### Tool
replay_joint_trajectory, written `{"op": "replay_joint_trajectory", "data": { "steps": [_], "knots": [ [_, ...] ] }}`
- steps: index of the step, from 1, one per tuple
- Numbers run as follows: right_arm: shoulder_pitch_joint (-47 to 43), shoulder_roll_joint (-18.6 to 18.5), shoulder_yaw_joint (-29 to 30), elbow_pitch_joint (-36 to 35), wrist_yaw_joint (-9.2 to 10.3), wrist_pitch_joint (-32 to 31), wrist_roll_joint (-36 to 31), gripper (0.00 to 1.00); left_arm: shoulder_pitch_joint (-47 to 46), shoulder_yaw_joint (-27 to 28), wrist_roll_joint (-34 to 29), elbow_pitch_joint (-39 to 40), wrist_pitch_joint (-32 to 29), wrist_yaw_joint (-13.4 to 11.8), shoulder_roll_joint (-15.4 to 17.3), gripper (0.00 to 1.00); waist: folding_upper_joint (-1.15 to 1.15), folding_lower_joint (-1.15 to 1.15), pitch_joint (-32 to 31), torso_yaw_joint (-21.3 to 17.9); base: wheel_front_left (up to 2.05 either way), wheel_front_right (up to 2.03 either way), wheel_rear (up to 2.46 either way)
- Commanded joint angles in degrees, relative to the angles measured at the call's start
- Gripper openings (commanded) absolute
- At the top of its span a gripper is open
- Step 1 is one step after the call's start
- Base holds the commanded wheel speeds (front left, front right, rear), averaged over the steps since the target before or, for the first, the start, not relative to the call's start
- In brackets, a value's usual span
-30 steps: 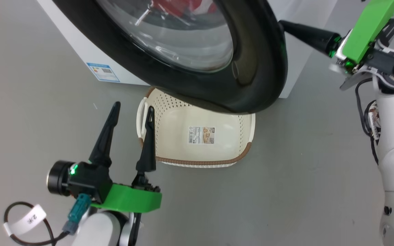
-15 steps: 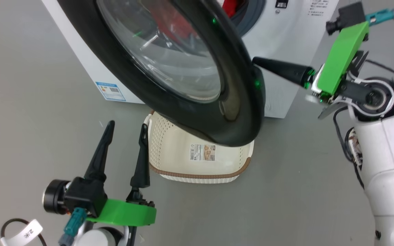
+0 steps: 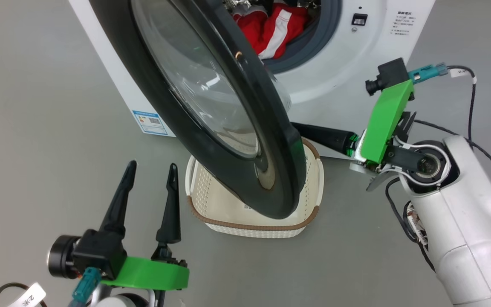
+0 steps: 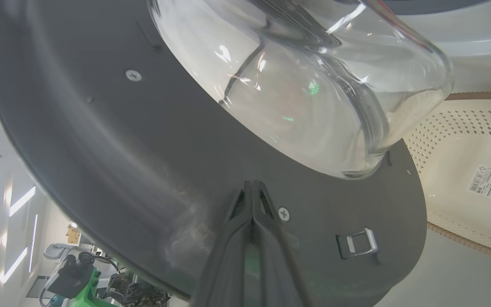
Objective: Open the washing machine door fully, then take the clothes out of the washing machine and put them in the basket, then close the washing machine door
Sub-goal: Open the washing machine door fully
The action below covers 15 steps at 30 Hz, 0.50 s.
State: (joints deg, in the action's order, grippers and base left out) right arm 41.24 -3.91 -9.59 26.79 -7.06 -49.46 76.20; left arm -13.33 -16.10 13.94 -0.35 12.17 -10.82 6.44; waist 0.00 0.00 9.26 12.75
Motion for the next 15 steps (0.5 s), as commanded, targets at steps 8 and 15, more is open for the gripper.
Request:
{"op": "replay_joint_trajectory", "data": {
  "steps": [8,15],
  "knots": [
    [-1.9,1.0,-6.8,-2.3,-0.43,2.6,4.9,0.0,0.9,1.9,0.4,2.5,-0.4,-1.0,1.5,1.0,0.0,0.0,-1.1,1.8,0.0,0.0,0.0],
    [-2.9,1.0,-10.6,-2.7,-0.43,4.5,7.5,0.0,1.3,1.6,0.5,2.9,-0.7,-1.3,1.6,1.0,0.0,0.0,-2.0,3.8,0.0,0.0,0.0]
  ]
}}
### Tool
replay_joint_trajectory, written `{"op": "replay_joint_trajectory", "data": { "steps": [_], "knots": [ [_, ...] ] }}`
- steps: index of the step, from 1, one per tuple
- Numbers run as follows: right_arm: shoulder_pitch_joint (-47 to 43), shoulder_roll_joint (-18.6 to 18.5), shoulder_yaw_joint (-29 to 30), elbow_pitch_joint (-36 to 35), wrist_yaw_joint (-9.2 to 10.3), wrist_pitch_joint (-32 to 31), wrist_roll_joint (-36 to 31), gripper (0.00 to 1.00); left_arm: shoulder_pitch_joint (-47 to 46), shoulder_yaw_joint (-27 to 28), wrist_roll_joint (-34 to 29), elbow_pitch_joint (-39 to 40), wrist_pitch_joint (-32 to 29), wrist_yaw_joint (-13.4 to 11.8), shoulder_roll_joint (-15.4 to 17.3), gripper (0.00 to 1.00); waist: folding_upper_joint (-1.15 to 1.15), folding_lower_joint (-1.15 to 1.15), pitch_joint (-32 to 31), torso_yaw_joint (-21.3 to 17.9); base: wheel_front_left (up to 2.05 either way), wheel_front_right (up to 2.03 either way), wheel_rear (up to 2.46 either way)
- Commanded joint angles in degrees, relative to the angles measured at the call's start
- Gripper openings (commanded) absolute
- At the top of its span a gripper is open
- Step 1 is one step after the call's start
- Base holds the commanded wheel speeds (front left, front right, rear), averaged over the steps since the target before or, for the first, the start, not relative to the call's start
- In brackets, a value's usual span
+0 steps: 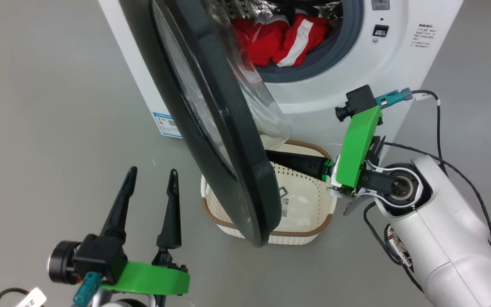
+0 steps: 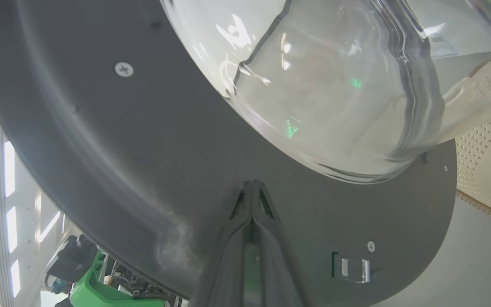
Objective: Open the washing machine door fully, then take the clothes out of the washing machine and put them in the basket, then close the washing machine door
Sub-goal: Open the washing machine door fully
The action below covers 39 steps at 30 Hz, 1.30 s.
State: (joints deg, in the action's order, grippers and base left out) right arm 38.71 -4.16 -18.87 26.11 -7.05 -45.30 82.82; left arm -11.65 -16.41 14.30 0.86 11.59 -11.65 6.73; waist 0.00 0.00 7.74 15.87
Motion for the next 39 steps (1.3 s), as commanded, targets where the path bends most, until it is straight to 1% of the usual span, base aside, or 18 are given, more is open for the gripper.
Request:
{"op": "replay_joint_trajectory", "data": {
  "steps": [1,10,29,39],
  "knots": [
    [-0.5,1.3,-1.7,-2.0,-0.44,0.5,1.2,0.0,-0.3,1.9,0.2,1.7,-0.2,-0.5,1.4,1.0,0.0,0.0,-0.6,1.0,0.0,0.0,0.0],
    [-1.7,1.3,-5.3,-2.1,-0.44,2.1,3.7,0.0,1.0,1.6,0.5,2.4,-1.0,-1.0,1.7,1.0,0.0,0.0,-1.9,3.4,0.0,0.0,0.0],
    [-1.6,1.3,-11.5,-2.3,-0.44,4.9,8.0,0.0,2.0,0.7,1.1,2.9,-2.0,-1.5,2.1,1.0,0.0,0.0,-2.7,8.7,0.0,0.0,0.0],
    [-0.5,1.3,-13.8,-1.4,-0.44,6.6,9.3,0.0,2.5,0.6,1.7,3.0,-2.0,-1.8,2.3,1.0,0.0,0.0,-2.5,10.3,0.0,0.0,0.0]
  ]
}}
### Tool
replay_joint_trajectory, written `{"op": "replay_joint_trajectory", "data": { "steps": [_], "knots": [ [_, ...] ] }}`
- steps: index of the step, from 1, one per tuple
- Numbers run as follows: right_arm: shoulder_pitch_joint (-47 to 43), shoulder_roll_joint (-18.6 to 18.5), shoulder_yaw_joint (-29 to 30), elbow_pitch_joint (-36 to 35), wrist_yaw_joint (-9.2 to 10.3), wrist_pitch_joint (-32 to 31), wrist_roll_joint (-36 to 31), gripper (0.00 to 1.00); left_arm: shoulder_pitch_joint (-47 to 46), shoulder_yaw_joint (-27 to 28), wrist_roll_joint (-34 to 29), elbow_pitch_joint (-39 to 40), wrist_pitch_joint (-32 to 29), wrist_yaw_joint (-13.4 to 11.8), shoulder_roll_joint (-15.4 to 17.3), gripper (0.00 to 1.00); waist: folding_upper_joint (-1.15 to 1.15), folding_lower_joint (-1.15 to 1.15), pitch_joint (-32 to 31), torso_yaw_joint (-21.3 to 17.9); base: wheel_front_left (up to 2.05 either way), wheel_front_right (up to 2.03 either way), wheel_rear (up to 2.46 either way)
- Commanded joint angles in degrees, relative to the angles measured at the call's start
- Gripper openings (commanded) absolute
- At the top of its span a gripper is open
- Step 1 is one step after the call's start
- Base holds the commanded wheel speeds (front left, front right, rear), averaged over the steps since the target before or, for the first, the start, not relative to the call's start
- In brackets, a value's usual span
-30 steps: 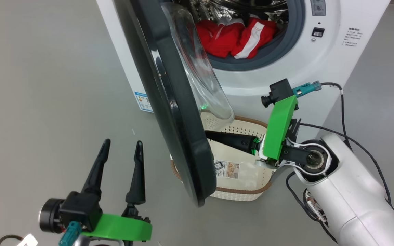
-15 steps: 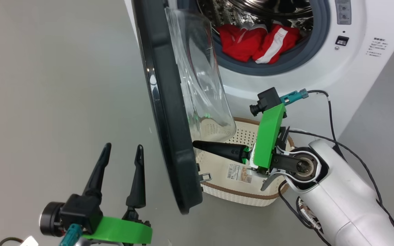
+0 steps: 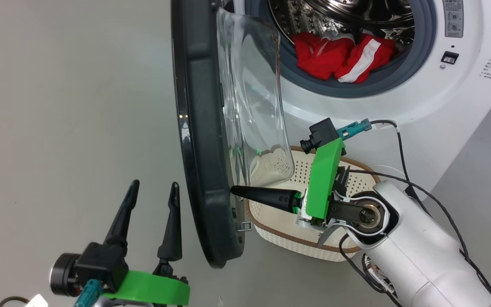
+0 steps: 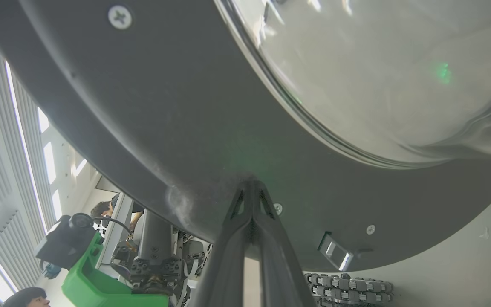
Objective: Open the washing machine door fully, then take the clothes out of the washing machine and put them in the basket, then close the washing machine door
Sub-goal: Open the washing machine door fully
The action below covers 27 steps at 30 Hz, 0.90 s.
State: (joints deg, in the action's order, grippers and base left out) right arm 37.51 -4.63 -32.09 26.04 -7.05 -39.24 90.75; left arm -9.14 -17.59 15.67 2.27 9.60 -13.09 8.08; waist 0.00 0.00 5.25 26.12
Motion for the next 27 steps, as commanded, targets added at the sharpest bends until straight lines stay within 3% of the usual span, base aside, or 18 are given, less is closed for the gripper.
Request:
{"op": "replay_joint_trajectory", "data": {
  "steps": [1,13,15,16,17,27],
  "knots": [
    [0.8,1.7,-0.6,-1.3,-0.44,0.6,1.4,0.0,0.0,1.8,0.4,1.6,0.0,-0.4,1.0,1.0,0.0,0.0,0.1,0.1,0.0,0.0,0.0],
    [0.0,-0.5,-1.7,-4.5,-0.44,4.3,-3.6,0.02,0.2,1.7,0.9,1.9,-0.1,-0.8,1.2,1.0,0.0,0.0,0.0,0.4,0.0,0.0,0.0],
    [-0.3,-1.5,-1.9,-5.7,-0.44,5.4,-6.2,0.38,0.3,1.7,1.0,2.1,-0.2,-0.8,1.3,1.0,0.0,0.0,0.0,0.6,0.0,0.0,0.0],
    [-0.6,-1.9,-1.9,-6.3,-0.44,6.0,-7.6,0.96,0.3,1.7,1.1,2.3,-0.2,-0.9,1.3,1.0,0.0,0.0,0.0,0.6,0.0,0.0,0.0],
    [-1.0,-2.4,-1.8,-6.9,-0.44,6.5,-8.9,1.0,0.4,1.7,1.2,2.4,-0.2,-0.9,1.4,1.0,0.0,0.0,0.0,0.7,0.0,0.0,0.0],
    [-6.9,-3.4,2.7,-12.6,-0.44,12.4,-24.8,1.0,1.6,1.9,1.9,2.8,-0.2,-1.1,1.7,1.0,0.0,0.0,-0.5,0.8,0.0,0.0,0.0]
  ]
}}
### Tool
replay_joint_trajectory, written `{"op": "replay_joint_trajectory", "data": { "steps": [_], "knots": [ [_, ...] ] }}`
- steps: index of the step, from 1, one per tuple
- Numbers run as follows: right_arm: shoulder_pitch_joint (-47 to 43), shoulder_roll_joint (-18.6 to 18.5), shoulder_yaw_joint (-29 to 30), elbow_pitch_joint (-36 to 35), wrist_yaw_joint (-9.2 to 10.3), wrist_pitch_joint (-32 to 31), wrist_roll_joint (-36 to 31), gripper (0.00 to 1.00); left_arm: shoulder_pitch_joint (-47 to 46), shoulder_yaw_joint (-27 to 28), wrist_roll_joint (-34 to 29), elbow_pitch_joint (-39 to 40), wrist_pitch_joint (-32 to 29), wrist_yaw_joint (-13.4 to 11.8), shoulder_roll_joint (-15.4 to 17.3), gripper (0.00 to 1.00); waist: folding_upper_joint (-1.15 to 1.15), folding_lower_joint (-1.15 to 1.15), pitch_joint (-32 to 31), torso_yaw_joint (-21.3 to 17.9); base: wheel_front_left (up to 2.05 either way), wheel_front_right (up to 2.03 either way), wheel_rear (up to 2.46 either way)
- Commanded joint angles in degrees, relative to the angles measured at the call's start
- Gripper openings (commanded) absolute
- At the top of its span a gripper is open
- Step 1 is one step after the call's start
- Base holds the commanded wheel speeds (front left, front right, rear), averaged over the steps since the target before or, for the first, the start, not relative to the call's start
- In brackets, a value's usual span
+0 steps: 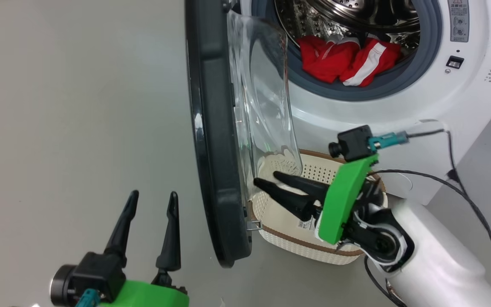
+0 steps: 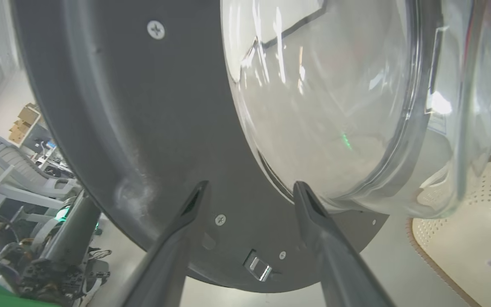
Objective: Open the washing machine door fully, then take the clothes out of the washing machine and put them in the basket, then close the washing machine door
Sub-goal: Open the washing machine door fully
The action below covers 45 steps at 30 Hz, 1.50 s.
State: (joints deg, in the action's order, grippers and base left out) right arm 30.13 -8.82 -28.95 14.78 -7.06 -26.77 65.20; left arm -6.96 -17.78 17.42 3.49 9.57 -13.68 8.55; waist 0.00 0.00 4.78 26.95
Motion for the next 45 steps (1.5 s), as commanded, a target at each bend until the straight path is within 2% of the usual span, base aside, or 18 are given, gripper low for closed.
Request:
{"op": "replay_joint_trajectory", "data": {
  "steps": [1,12,19,29,33,45],
  "knots": [
    [-0.5,0.9,0.4,-2.3,-0.43,1.0,-1.9,1.0,-0.4,2.1,0.2,1.7,-0.1,-0.5,1.3,1.0,0.0,0.0,0.0,0.0,0.0,0.0,0.0],
    [-11.9,4.8,11.1,-14.7,-0.43,11.3,-36.6,1.0,1.9,2.3,0.8,2.6,0.6,-1.0,1.8,1.0,0.0,0.0,-0.1,0.2,0.0,0.0,0.0],
    [-18.1,5.8,16.3,-18.4,-0.43,20.5,-51.3,1.0,2.0,2.1,0.9,2.7,1.4,-1.2,1.6,1.0,0.0,0.0,-0.4,0.8,0.0,0.0,0.0],
    [-25.3,5.9,21.4,-19.8,-0.43,31.1,-58.0,1.0,2.7,2.1,0.6,2.7,1.9,-1.8,2.0,1.0,0.0,0.0,-1.1,0.6,0.0,0.0,0.0],
    [-28.4,5.9,22.2,-20.4,-0.43,33.7,-58.2,1.0,2.8,1.7,0.7,2.4,2.1,-1.8,1.9,1.0,0.0,0.0,-1.5,0.5,0.0,0.0,0.0],
    [-34.0,5.9,21.9,-21.5,-0.43,36.0,-57.2,1.0,3.1,1.5,1.4,1.5,2.1,-1.8,1.9,1.0,0.0,0.0,-2.2,0.3,0.0,0.0,0.0]
  ]
}}
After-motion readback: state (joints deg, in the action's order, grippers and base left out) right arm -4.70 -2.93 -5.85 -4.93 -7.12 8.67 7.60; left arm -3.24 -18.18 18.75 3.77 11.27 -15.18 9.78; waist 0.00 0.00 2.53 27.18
